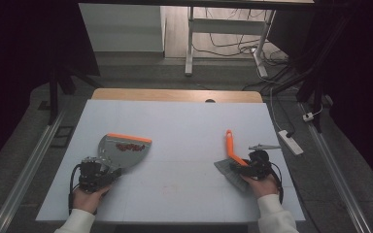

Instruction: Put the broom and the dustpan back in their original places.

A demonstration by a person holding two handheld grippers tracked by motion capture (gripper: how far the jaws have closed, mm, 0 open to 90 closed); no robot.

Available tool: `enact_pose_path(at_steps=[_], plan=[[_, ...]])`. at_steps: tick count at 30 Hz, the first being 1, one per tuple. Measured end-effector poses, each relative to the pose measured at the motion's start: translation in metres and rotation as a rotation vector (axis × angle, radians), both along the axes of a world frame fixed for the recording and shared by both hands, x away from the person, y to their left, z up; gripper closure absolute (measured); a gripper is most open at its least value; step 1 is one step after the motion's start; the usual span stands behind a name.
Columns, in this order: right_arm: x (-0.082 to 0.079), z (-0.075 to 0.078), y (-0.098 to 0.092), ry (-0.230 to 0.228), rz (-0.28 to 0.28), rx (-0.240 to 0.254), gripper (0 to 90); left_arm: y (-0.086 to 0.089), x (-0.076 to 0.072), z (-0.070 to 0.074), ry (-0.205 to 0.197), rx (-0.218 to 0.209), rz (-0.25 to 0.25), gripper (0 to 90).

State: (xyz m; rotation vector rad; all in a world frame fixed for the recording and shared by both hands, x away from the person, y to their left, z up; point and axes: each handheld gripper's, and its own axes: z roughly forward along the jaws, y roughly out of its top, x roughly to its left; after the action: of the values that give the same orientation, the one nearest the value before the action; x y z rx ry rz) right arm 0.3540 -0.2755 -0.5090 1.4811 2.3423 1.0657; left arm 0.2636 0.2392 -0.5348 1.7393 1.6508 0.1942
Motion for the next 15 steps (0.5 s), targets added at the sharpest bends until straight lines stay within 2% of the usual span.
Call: enact_pose_path(at_steps=[3,6,8,12,15], plan=[[0.000,-0.001,0.000,-0.002,-0.008,-0.003,43.7,0.001,-0.001,0.001,-0.006,0.021,0.002,55.0],[0.000,-0.001,0.000,-0.006,-0.017,-0.021,41.6,0.002,-0.006,0.008,-0.016,0.032,-0.009,44.7],[0.001,-0.001,-0.001,-0.003,-0.018,-0.024,40.8,0.003,-0.012,0.013,-0.041,0.056,-0.015,39.4],[-0.001,0.002,-0.003,-0.024,-0.041,-0.027,39.6,0.006,-0.018,0.020,-0.074,0.104,-0.023,36.2],[-0.002,0.006,-0.006,-0.046,-0.045,-0.016,39.6,0.006,-0.020,0.023,-0.099,0.117,-0.040,35.7]])
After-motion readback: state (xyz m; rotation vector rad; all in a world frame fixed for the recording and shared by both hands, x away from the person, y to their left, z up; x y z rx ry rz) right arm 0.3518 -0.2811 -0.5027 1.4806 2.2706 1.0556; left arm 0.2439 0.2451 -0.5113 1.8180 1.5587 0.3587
